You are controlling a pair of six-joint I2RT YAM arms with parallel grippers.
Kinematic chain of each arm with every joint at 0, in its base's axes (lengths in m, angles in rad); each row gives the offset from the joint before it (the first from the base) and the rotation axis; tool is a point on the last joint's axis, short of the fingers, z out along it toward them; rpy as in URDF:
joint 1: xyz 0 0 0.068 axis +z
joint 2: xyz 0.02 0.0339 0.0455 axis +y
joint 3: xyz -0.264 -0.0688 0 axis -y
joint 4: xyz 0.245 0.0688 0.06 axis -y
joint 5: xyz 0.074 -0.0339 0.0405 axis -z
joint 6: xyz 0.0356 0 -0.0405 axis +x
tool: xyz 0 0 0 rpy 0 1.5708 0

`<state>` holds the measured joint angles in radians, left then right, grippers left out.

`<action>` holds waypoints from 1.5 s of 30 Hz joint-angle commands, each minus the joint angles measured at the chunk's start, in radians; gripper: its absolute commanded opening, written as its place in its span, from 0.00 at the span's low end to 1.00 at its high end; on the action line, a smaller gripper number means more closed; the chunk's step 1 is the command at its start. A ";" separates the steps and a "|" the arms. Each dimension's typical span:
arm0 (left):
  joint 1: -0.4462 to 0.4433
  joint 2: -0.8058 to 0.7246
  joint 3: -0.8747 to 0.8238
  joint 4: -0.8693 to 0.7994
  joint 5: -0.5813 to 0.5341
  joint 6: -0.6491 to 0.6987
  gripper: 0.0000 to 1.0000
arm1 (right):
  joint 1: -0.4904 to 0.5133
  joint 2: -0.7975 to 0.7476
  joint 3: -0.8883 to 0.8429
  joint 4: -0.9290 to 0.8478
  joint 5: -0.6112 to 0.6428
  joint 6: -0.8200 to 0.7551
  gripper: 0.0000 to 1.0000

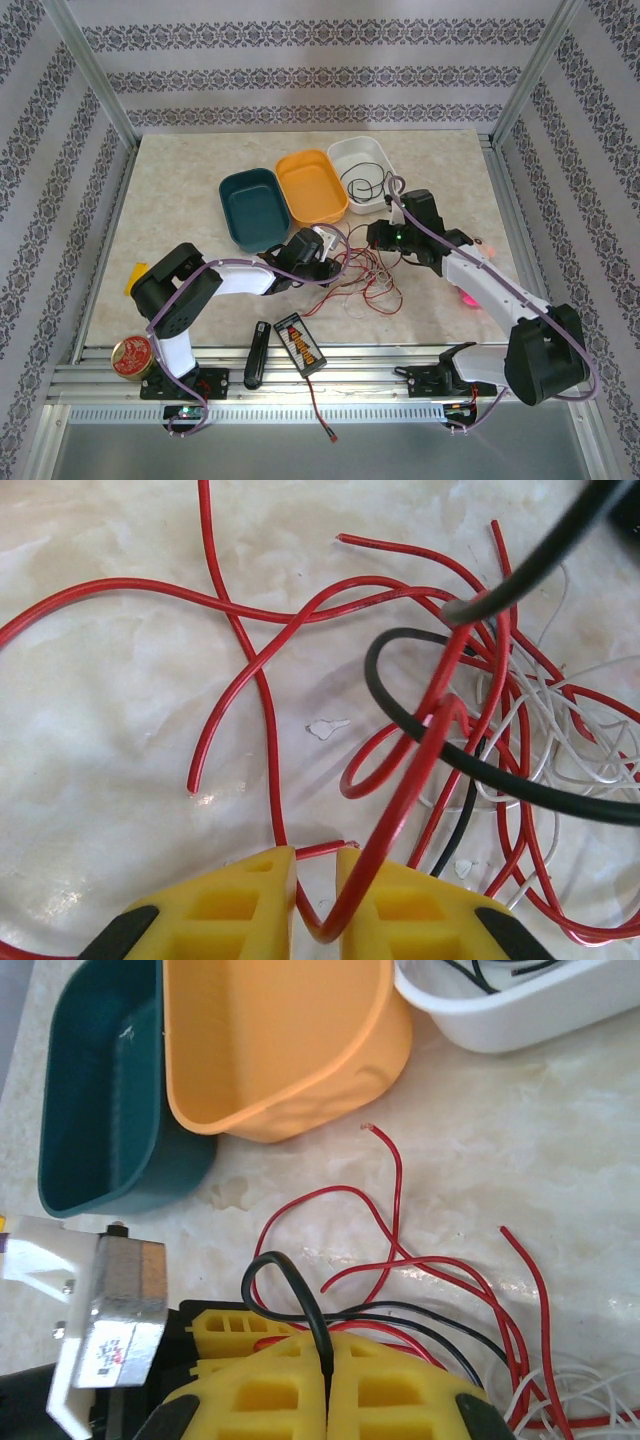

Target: Untangle the cables

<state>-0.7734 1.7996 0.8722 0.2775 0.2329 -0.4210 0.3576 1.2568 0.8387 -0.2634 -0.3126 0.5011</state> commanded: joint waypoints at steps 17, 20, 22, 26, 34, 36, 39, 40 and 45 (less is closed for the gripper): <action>-0.017 -0.032 -0.021 0.038 0.014 -0.013 0.11 | 0.004 -0.143 0.110 -0.030 0.079 0.001 0.00; -0.017 -0.029 -0.021 0.038 0.013 -0.015 0.09 | 0.006 -0.158 0.124 -0.029 0.064 0.011 0.00; -0.017 -0.030 -0.021 0.045 0.015 -0.015 0.08 | 0.008 -0.170 0.138 -0.036 0.055 0.014 0.00; -0.017 -0.028 -0.020 0.047 0.014 -0.014 0.03 | 0.008 -0.197 0.163 -0.060 0.053 0.008 0.00; -0.018 -0.020 -0.014 0.045 0.019 -0.016 0.01 | 0.006 -0.236 0.196 -0.095 0.059 -0.008 0.00; -0.018 -0.020 -0.014 0.045 0.018 -0.016 0.01 | 0.005 -0.238 0.202 -0.097 0.056 -0.009 0.00; -0.018 -0.015 -0.015 0.046 0.016 -0.016 0.01 | 0.000 -0.239 0.210 -0.097 0.051 -0.009 0.00; -0.018 -0.014 -0.015 0.047 0.017 -0.018 0.01 | -0.001 -0.239 0.212 -0.098 0.047 -0.007 0.00; -0.018 -0.010 -0.014 0.051 0.012 -0.018 0.01 | -0.018 -0.243 0.224 -0.092 0.017 0.008 0.00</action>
<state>-0.7734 1.7996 0.8619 0.2855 0.2359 -0.4282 0.3534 1.0348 1.0237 -0.3649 -0.2638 0.4992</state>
